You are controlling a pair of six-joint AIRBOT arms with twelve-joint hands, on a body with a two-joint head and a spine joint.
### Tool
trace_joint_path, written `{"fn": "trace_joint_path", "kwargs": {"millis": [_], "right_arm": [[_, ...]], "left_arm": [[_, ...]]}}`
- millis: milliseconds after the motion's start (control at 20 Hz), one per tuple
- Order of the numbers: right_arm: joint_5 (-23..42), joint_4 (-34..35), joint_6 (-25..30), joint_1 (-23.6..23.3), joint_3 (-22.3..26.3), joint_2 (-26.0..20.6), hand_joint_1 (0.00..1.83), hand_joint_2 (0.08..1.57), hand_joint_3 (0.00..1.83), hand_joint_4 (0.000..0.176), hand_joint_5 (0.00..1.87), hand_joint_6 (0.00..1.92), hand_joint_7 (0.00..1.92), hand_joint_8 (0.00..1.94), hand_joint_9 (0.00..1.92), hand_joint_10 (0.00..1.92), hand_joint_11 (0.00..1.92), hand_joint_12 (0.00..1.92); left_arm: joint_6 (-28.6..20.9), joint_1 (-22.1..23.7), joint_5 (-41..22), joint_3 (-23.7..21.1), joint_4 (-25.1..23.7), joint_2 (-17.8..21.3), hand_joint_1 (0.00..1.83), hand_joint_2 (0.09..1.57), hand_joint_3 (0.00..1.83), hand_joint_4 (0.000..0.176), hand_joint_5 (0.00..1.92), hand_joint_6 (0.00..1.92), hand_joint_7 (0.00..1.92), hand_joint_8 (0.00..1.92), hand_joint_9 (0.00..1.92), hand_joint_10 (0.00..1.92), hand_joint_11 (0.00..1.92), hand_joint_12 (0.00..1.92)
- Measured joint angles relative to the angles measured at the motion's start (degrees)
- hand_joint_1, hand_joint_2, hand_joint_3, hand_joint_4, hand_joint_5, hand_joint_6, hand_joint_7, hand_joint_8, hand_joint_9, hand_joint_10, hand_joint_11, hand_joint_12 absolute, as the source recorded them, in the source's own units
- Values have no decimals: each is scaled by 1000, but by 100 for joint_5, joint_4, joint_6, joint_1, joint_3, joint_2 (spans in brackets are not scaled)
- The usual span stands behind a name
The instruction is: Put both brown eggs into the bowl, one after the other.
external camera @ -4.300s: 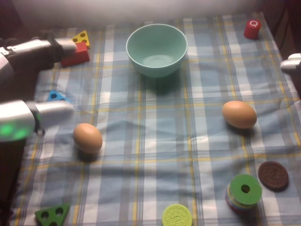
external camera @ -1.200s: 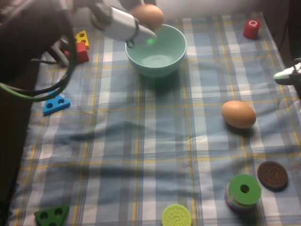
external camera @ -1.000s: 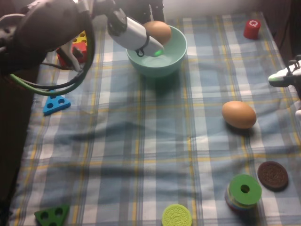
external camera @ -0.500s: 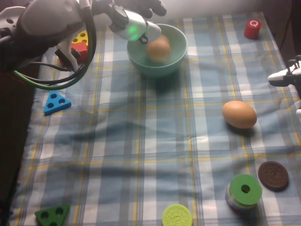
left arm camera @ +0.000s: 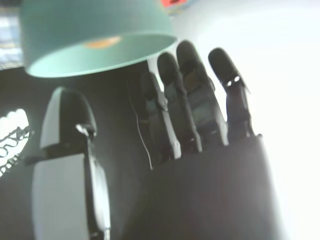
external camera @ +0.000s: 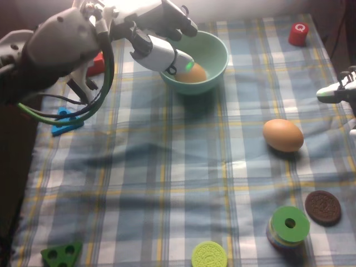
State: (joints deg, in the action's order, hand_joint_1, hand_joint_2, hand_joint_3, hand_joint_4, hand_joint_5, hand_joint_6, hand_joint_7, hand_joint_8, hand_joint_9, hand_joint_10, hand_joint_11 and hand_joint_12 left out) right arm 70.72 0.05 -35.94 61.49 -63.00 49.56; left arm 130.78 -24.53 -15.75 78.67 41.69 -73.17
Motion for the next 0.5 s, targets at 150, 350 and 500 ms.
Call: {"fn": "trace_joint_path", "kwargs": {"millis": [150,350,500], "right_arm": [[-92,-166,7,-219,-37,61,765,1202,0,0,606,0,663,0,630,0,384,494],[-374,-431,142,-511,-205,236,680,1051,0,0,509,0,538,0,506,0,314,407],[-758,-660,308,-750,-424,461,745,972,0,0,488,0,504,0,482,0,247,500]], "left_arm": [[-1788,-258,-581,-669,-1145,557,813,1038,1,117,459,0,493,0,468,0,2,854],[-2994,-774,-1928,-1718,-2061,1482,715,990,0,116,376,2,384,2,411,1,0,921],[-3506,-1423,-3040,-2457,-2446,2120,840,902,0,115,453,7,416,7,402,14,0,1017]]}}
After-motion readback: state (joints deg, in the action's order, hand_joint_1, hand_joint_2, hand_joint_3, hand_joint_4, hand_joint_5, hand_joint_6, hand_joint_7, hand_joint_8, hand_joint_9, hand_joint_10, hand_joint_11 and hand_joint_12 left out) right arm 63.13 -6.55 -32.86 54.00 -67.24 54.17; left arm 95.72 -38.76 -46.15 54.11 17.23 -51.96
